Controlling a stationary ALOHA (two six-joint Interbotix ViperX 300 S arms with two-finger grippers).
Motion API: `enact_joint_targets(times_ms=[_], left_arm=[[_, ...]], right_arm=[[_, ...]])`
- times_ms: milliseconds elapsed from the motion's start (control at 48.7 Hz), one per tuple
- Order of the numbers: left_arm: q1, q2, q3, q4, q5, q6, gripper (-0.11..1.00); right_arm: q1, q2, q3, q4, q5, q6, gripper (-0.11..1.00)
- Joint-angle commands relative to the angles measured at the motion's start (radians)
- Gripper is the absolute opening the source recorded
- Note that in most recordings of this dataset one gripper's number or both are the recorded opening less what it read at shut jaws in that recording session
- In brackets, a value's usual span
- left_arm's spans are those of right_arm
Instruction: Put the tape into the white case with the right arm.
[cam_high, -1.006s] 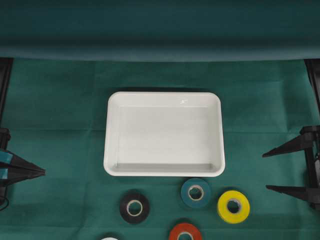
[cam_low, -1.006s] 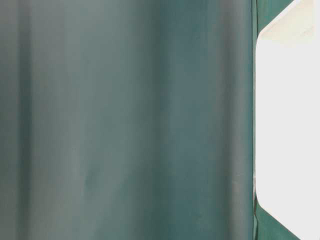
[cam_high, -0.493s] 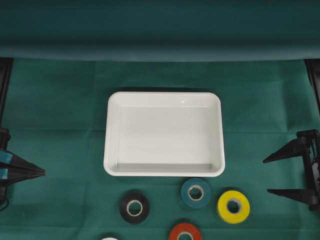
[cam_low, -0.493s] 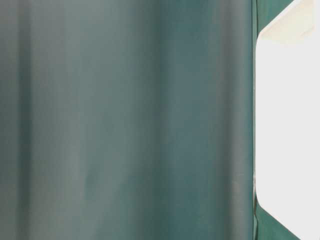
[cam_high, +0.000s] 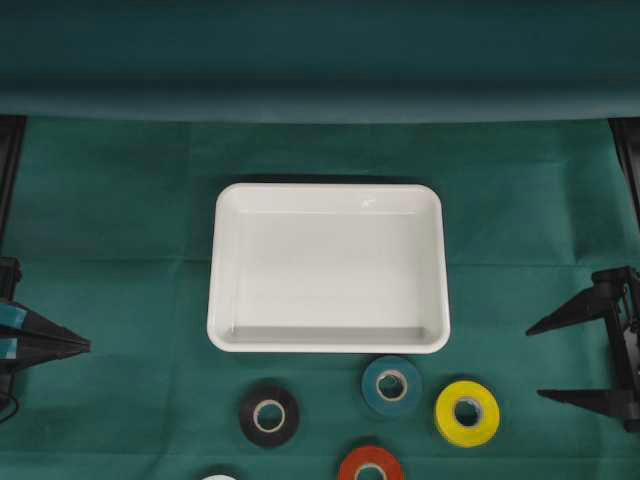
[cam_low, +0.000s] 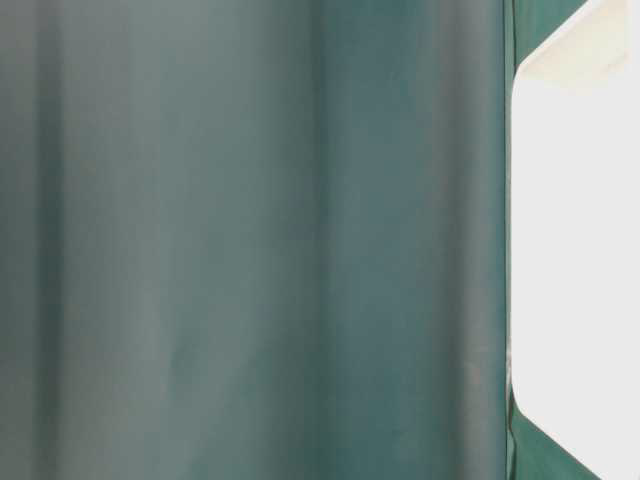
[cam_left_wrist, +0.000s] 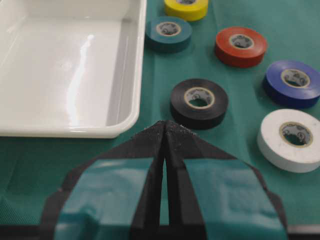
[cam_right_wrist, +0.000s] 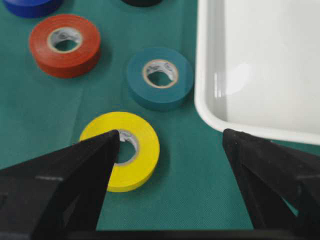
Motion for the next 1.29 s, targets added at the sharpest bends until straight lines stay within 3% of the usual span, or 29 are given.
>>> enact_joint_targets(times_ms=[0,410,739,1272], left_arm=[[0.0,0.008,-0.012,-0.002,-0.005,0.0,0.0],[-0.002,0.008,-0.014,-0.002,-0.006,0.0,0.0],[-0.002,0.008,-0.015,-0.002,-0.005,0.0,0.0],[0.0,0.006,-0.012,-0.002,-0.005,0.0,0.0]], right_arm=[[0.017,0.009,-0.02,-0.011,-0.009,0.0,0.87],[0.025,0.054,-0.023,-0.02,-0.069,0.0,0.81],[0.044,0.27,-0.095,-0.037,-0.161,-0.002,0.81],[0.044,0.58,-0.268,-0.037,-0.215,-0.002,0.81]])
